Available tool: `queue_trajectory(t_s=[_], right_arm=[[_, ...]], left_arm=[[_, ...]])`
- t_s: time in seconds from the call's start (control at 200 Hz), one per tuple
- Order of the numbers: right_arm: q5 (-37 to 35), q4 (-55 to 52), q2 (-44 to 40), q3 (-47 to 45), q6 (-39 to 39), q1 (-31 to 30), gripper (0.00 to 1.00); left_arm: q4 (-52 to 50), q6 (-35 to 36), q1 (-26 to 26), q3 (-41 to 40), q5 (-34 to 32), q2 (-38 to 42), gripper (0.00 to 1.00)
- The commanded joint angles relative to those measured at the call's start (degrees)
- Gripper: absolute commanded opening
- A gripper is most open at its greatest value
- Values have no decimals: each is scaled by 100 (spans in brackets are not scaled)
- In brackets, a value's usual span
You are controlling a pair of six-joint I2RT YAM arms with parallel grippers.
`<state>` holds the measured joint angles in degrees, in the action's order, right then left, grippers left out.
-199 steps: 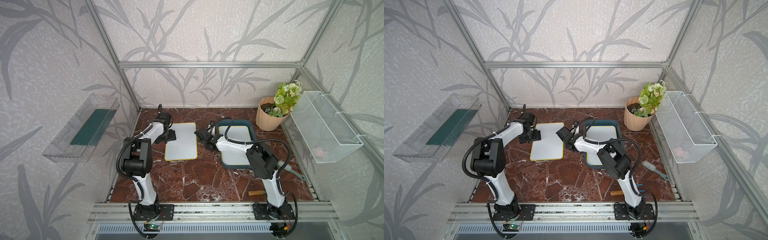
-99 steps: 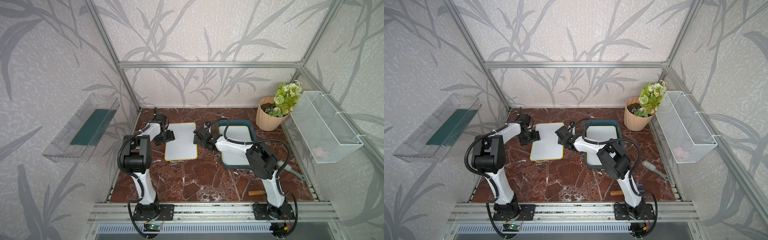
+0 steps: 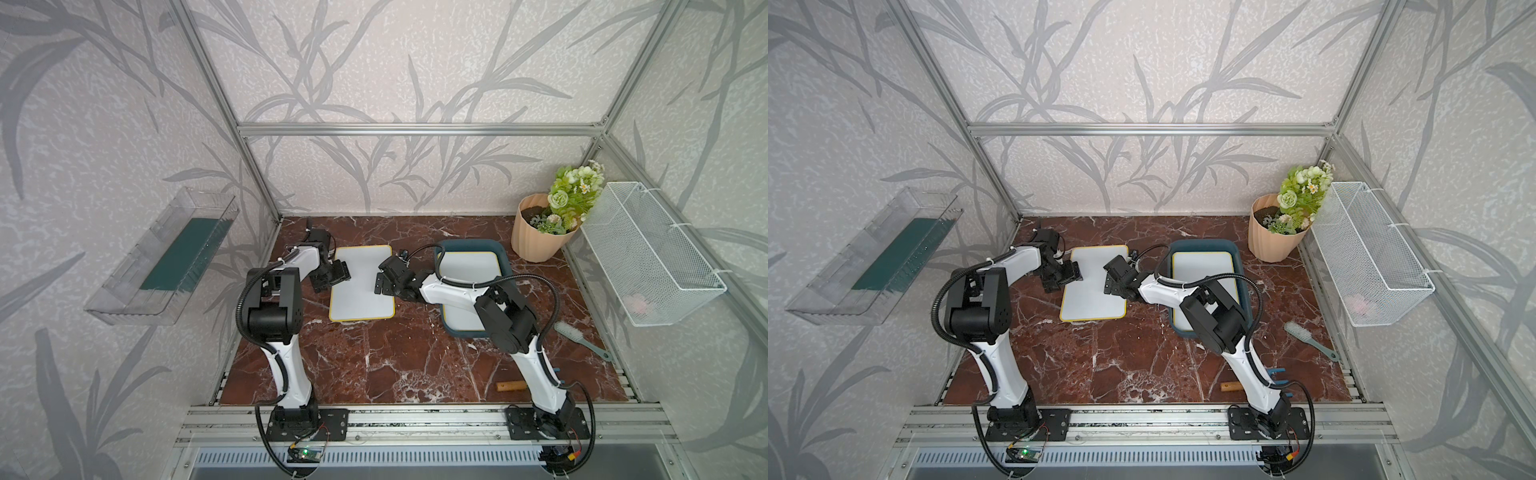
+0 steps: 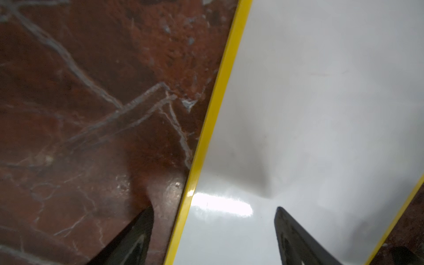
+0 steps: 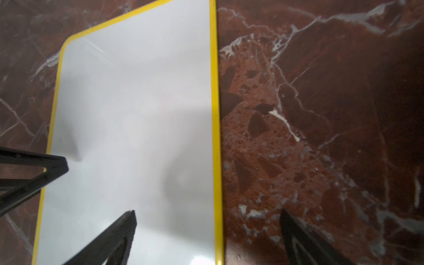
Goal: Put the whiteboard into the storage box
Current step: Move the whiteboard to the center of the board.
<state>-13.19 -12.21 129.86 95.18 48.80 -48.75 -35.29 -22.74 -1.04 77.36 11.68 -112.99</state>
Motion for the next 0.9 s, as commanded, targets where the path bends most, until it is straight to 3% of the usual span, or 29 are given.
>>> queue_trajectory(t_s=[0.0, 0.45, 0.895], right_arm=[[220, -29, 216, 231, 224, 11, 99], [937, 285, 291, 104, 473, -12, 99], [1176, 678, -411, -1167, 304, -20, 99]], left_arm=[[-52, -55, -2, -22, 245, -179, 81], [-155, -69, 325, -24, 469, -276, 77], [-361, -275, 1044, -279, 521, -19, 77]])
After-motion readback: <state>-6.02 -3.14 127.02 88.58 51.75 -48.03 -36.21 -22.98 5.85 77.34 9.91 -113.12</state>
